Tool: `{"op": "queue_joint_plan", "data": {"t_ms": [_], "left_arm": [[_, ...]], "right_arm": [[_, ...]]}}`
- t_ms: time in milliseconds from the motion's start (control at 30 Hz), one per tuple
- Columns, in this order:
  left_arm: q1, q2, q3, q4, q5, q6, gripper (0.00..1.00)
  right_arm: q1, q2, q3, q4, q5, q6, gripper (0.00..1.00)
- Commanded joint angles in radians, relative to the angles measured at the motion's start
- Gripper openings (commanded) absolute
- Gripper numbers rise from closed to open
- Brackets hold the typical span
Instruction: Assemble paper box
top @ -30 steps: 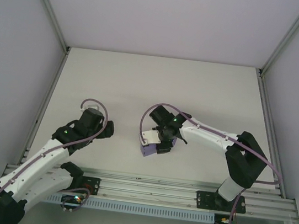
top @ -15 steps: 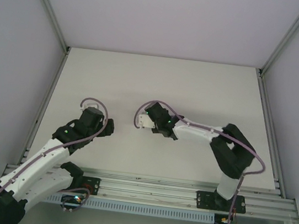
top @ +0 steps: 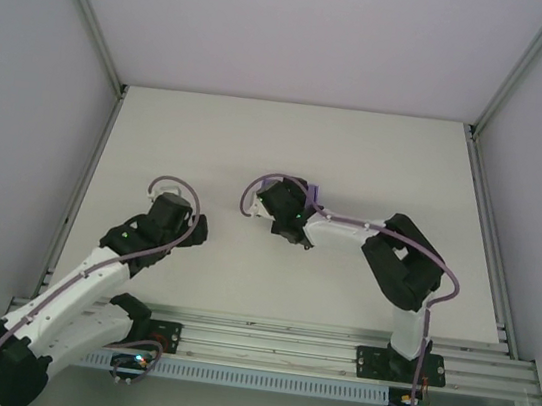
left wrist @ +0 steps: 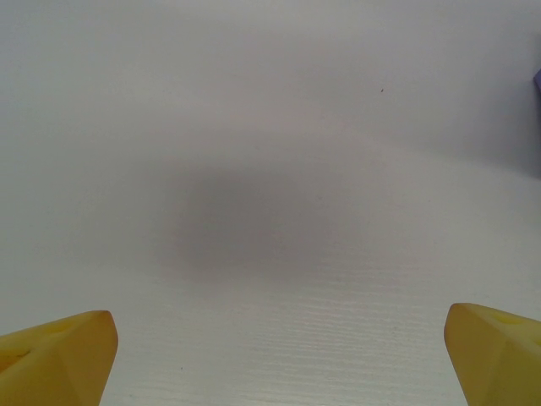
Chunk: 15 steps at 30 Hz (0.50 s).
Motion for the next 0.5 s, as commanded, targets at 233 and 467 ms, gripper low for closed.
{"op": "queue_joint_plan", "data": {"t_ms": [233, 467], "left_arm": [[0.021, 0.095, 0.084, 0.085, -0.117, 0.088, 1.00], [0.191, 0.196, -0.031, 0.506, -0.359, 0.331, 1.00]], "right_arm": [[-0.016, -0.372, -0.096, -0.165, -0.321, 0.189, 0.99], [-0.299, -0.573, -0.236, -0.065, -0.445, 0.600, 1.00]]}}
